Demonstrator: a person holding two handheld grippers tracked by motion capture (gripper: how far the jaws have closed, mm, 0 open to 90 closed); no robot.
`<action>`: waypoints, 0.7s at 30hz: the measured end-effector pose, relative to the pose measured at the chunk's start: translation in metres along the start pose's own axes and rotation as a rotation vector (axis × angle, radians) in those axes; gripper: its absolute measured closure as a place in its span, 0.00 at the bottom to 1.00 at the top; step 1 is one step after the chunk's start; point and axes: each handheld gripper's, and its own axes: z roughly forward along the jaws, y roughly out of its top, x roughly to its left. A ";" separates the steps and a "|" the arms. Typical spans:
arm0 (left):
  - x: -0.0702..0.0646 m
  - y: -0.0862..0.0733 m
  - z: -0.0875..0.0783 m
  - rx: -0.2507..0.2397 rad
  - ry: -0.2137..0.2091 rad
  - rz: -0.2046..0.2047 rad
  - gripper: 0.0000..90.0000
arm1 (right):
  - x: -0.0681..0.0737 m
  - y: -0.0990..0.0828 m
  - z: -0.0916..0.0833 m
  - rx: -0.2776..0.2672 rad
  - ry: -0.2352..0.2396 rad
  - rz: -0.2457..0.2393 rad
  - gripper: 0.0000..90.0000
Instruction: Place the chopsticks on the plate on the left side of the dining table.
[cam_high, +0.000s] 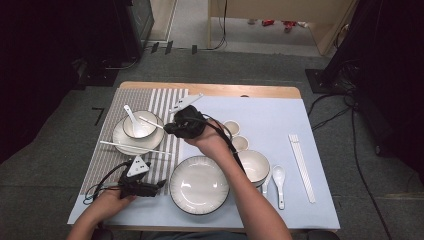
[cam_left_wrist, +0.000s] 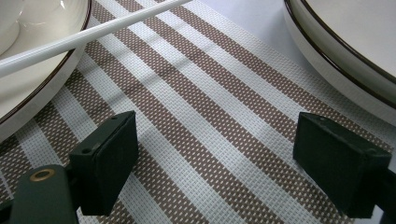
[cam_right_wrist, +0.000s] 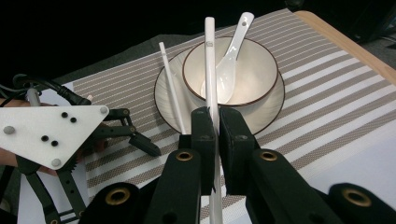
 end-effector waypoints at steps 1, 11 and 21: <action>0.000 0.000 0.000 0.000 0.001 0.003 0.16 | 0.001 0.000 0.002 0.004 0.002 0.000 0.95; 0.000 0.000 0.000 0.001 -0.001 -0.001 0.16 | 0.008 0.013 0.016 0.024 0.019 -0.022 0.95; 0.000 0.000 0.000 0.003 0.001 0.002 0.16 | 0.009 0.019 0.023 0.027 0.029 -0.029 0.95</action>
